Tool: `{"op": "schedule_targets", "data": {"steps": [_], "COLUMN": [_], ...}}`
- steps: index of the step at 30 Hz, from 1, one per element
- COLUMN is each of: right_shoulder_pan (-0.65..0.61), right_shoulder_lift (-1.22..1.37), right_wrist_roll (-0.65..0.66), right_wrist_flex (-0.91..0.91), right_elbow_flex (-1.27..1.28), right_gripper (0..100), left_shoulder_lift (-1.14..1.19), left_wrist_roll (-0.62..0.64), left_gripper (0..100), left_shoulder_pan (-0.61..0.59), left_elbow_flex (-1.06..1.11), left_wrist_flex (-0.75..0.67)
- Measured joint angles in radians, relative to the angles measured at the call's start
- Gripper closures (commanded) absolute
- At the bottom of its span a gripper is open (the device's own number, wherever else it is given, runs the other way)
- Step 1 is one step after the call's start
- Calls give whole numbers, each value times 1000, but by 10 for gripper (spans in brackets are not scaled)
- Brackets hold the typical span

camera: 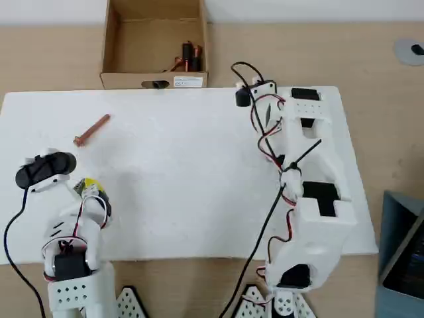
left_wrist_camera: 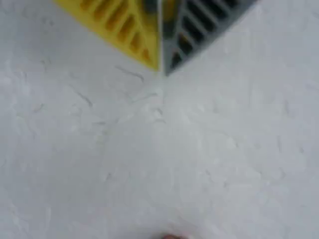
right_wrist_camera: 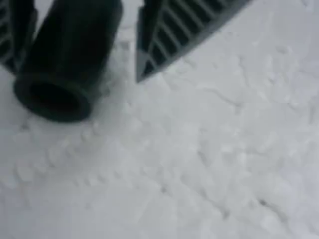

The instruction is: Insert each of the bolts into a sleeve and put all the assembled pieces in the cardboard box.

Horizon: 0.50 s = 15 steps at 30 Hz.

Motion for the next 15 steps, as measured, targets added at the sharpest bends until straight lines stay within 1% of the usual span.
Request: {"op": "schedule_targets", "data": {"steps": [2,4,11,15], "right_shoulder_pan": [3,5,8,2], "right_shoulder_lift": [17,32,41,34], "right_wrist_roll": [0,0,0,0], "right_wrist_flex": [0,0,2,46], "right_elbow_flex": [-12,-26,-48,-77], "right_gripper": [915,989,988,988], "left_shoulder_lift": [0,0,0,0], "left_wrist_roll": [0,0,0,0], "left_gripper": [995,995,995,995], "left_shoulder_pan": [0,0,0,0], "left_elbow_flex": [0,0,0,0], "left_wrist_flex": [0,0,0,0]}}
